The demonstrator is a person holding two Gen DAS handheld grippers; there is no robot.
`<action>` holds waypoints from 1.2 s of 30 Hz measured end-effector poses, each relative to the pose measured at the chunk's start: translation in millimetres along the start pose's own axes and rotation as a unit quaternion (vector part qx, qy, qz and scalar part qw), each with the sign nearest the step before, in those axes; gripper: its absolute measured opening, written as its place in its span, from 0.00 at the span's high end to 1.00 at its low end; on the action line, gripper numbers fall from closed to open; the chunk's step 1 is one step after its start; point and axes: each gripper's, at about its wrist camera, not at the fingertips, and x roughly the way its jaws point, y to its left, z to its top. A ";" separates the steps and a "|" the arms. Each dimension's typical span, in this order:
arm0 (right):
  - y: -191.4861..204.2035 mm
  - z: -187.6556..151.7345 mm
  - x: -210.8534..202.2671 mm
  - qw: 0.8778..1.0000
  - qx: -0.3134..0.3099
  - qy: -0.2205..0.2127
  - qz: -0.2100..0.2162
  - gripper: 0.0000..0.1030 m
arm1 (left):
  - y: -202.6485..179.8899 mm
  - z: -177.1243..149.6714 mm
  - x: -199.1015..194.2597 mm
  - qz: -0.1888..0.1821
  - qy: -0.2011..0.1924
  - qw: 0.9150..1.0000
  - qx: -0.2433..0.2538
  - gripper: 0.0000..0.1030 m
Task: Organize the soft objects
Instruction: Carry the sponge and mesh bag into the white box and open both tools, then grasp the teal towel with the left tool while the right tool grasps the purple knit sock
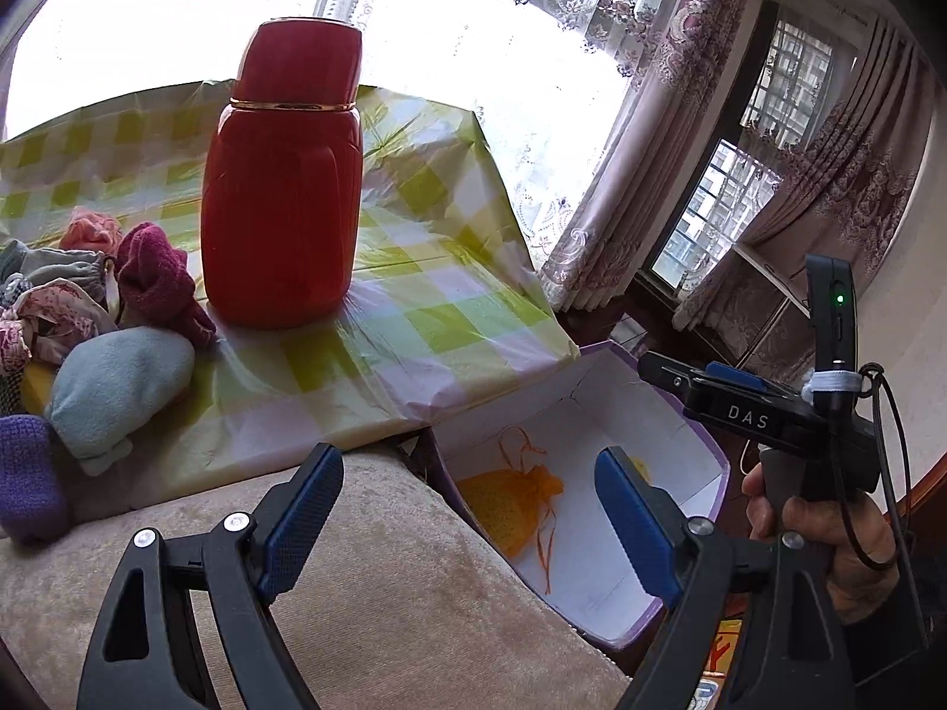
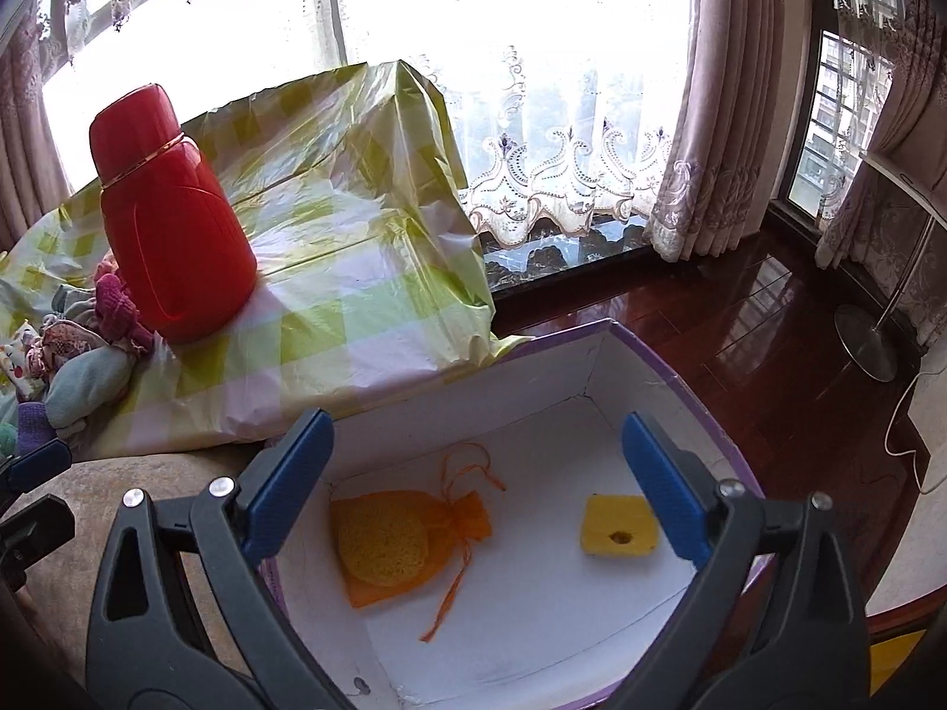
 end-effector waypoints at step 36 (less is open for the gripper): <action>296.1 -40.8 0.8 0.938 -0.184 0.114 0.270 0.04 | 240.5 -81.5 -174.3 0.254 -0.123 0.928 -0.242 0.16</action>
